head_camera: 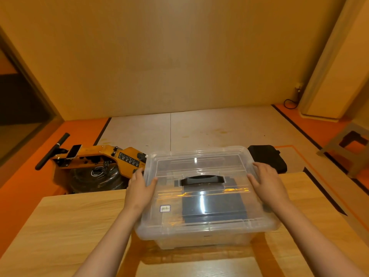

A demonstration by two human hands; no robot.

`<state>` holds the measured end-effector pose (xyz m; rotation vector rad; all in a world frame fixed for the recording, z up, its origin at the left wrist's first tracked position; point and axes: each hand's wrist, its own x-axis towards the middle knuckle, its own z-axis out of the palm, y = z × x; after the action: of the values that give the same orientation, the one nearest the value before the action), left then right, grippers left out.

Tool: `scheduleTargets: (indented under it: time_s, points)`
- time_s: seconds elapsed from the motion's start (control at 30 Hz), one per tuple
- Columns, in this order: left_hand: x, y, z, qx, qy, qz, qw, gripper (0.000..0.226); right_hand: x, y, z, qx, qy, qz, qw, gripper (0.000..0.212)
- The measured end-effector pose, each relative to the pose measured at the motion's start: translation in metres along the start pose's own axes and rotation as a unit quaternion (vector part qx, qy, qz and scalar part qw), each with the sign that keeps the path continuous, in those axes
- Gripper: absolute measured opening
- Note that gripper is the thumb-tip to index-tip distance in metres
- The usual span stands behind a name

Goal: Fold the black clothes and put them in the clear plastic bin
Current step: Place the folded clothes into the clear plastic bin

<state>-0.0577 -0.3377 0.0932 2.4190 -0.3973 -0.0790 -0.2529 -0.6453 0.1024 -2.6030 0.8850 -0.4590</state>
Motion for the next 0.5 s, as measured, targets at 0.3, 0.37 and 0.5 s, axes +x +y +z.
scheduleTargets:
  time_s: [0.3,0.37,0.5]
  points:
    - [0.002,0.002,0.004,-0.061,-0.047,-0.198,0.977,0.087,0.005,0.009,0.008,0.079,-0.068,0.152,0.983,0.061]
    - [-0.007,0.008,0.001,0.041,0.031,-0.136,0.989,0.08,0.006,0.009,0.008,0.081,-0.071,0.159,0.981,0.061]
    - [-0.013,0.013,-0.004,0.09,0.037,-0.108,0.989,0.055,0.006,0.008,0.01,0.069,-0.089,0.199,0.974,0.064]
